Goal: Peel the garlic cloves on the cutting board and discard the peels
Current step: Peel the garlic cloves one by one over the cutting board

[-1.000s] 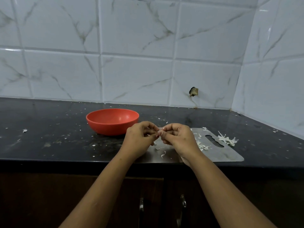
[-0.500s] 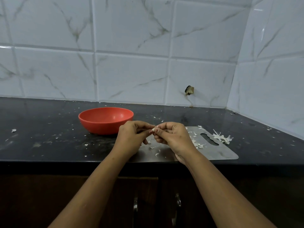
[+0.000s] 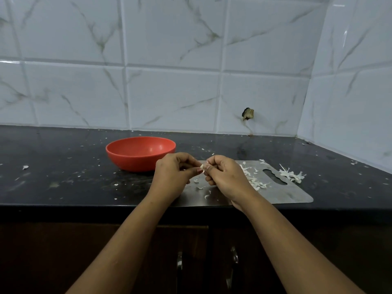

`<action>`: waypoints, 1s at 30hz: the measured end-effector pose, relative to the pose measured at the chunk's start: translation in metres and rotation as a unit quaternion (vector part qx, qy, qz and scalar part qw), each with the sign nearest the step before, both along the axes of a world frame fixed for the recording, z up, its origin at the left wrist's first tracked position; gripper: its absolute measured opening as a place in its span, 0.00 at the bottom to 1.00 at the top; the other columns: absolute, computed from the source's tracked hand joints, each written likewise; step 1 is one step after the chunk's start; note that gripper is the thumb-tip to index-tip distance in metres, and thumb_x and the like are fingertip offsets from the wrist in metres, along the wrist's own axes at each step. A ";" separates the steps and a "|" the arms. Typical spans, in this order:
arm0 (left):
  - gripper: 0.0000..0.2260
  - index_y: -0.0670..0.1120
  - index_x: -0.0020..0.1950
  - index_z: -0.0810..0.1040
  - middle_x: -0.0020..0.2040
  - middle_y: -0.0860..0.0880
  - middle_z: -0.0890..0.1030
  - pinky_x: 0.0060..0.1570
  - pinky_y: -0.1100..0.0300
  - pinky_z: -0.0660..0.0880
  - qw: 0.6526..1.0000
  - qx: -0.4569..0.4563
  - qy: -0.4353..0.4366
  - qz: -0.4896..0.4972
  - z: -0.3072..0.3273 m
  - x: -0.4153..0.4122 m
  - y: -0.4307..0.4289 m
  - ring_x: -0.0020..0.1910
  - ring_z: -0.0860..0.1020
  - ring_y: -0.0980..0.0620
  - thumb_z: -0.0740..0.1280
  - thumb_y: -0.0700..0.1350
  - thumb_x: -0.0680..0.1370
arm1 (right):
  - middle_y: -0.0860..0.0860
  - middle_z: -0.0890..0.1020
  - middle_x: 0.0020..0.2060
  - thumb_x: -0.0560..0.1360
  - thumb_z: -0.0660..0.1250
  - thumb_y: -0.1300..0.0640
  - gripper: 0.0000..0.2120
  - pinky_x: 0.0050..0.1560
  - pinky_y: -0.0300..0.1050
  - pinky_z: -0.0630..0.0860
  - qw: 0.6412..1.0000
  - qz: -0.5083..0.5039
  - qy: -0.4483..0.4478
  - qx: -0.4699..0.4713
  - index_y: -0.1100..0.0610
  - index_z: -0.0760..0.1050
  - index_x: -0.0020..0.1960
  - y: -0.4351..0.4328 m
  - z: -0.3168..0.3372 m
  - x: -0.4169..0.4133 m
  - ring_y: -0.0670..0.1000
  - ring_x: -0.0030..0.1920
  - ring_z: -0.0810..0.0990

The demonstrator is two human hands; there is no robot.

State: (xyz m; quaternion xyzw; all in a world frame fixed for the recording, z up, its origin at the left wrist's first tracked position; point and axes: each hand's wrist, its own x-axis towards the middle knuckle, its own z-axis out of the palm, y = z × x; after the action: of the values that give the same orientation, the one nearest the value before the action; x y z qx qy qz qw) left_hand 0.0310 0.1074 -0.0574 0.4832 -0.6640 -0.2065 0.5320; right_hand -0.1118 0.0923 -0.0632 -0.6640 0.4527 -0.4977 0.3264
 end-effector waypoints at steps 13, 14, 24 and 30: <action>0.04 0.49 0.48 0.81 0.42 0.51 0.82 0.29 0.74 0.70 0.999 0.025 0.000 0.035 -0.002 0.002 -0.007 0.32 0.77 0.57 0.71 0.41 0.76 | 0.50 0.78 0.34 0.80 0.58 0.61 0.10 0.34 0.37 0.71 1.000 -0.002 -0.004 0.006 0.56 0.76 0.43 0.000 0.001 0.001 0.44 0.33 0.75; 0.03 0.48 0.47 0.80 0.42 0.51 0.82 0.28 0.74 0.70 0.999 0.030 0.009 0.043 -0.002 0.003 -0.008 0.31 0.78 0.58 0.71 0.42 0.75 | 0.50 0.79 0.35 0.79 0.61 0.61 0.08 0.36 0.36 0.72 1.000 -0.004 0.016 -0.009 0.56 0.77 0.44 0.000 0.001 0.002 0.43 0.34 0.76; 0.07 0.42 0.40 0.76 0.35 0.50 0.83 0.27 0.71 0.71 0.992 0.045 0.075 0.092 -0.006 0.005 -0.010 0.25 0.77 0.59 0.71 0.42 0.75 | 0.49 0.83 0.44 0.76 0.67 0.57 0.04 0.50 0.47 0.77 0.925 -0.066 0.358 -0.112 0.51 0.80 0.46 -0.003 -0.002 0.011 0.51 0.45 0.80; 0.08 0.45 0.38 0.76 0.34 0.50 0.83 0.31 0.64 0.72 0.989 0.066 0.095 0.087 -0.004 0.005 -0.011 0.25 0.76 0.56 0.68 0.39 0.77 | 0.53 0.80 0.45 0.78 0.62 0.61 0.06 0.42 0.43 0.70 0.915 -0.195 0.334 -0.111 0.55 0.78 0.46 -0.021 0.006 -0.012 0.52 0.43 0.76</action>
State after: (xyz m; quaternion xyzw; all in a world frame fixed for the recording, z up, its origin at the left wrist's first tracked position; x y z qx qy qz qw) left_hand 0.0359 0.0959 -0.0617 0.5514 -0.5507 -0.2475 0.5757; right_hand -0.1234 0.0713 -0.0575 -0.7223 0.5974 -0.3475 -0.0237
